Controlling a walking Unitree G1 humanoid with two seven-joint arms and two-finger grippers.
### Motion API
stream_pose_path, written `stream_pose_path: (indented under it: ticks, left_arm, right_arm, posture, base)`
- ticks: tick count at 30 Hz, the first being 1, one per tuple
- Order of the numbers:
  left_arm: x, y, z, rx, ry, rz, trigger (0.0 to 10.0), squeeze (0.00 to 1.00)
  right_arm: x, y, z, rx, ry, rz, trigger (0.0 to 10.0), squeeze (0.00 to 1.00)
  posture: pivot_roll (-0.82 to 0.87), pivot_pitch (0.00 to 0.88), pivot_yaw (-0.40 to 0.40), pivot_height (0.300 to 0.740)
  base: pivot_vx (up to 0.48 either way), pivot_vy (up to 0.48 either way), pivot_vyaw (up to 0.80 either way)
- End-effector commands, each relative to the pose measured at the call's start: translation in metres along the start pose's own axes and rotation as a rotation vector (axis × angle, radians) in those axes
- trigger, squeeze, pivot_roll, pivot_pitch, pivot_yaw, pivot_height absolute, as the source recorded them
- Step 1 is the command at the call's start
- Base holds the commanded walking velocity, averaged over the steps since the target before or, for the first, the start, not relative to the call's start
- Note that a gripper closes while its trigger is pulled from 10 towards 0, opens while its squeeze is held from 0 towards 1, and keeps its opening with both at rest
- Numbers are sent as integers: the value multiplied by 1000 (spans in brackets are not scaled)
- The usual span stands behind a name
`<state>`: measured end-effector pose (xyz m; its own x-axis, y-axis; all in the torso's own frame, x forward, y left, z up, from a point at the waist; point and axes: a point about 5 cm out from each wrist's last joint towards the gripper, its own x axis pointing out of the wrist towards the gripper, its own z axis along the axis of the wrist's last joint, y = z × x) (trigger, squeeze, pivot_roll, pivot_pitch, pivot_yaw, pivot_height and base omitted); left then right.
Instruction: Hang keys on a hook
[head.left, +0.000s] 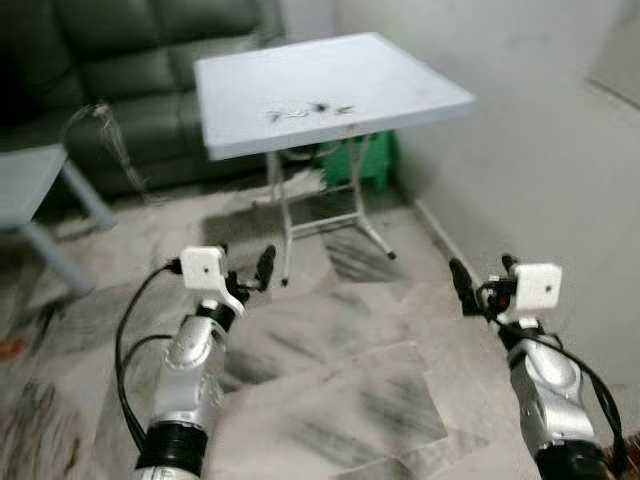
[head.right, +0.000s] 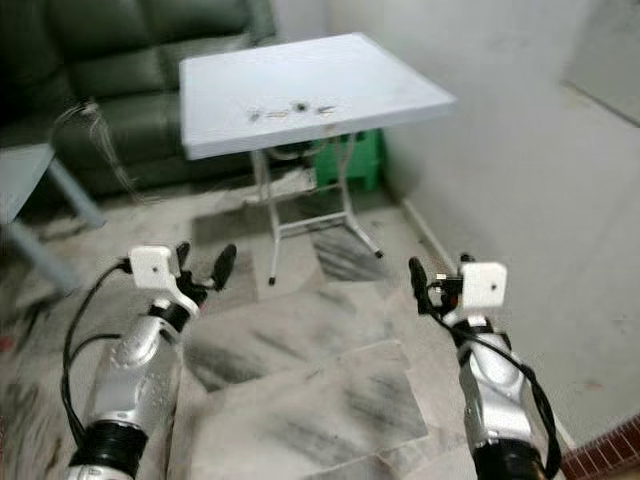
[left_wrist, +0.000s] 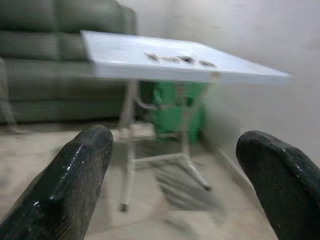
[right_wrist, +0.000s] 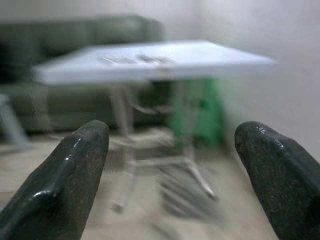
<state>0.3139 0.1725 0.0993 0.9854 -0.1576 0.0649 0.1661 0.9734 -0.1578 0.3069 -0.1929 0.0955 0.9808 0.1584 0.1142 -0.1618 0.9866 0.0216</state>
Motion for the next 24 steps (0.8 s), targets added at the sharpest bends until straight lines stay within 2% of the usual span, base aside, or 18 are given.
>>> stream_pose_path:
  ticks: [1,5,9,15,21,24]
  left_arm:
    - [5,-9,16,-11,-59,-23,10000,0]
    - [8,-15,30,-24,-100,-36,10000,0]
    - [7,-17,34,-24,-110,-44,10000,0]
    - [-1,-13,12,-77,-30,-15,10000,0]
    - [-6,-13,8,-90,-15,-3,10000,0]
    - [-6,-12,8,-89,-13,4,10000,0]
  right_arm:
    - [0,-7,9,-2,-19,-7,10000,0]
    - [4,-4,22,10,-58,5,10000,0]
    - [5,-1,27,17,-72,20,10000,0]
    - [1,7,18,43,-40,41,10000,0]
    - [-5,7,11,43,-2,36,10000,0]
    - [-5,6,11,45,2,35,10000,0]
  posture:
    - [-53,0,11,740]
    - [-54,0,11,740]
    - [-51,0,9,740]
    - [-49,0,2,740]
    - [-46,0,-3,740]
    - [-46,0,-5,740]
  base:
    - [0,0,800]
    - [0,0,800]
    - [0,0,800]
    - [0,0,0]
    - [0,0,0]
    - [242,0,0]
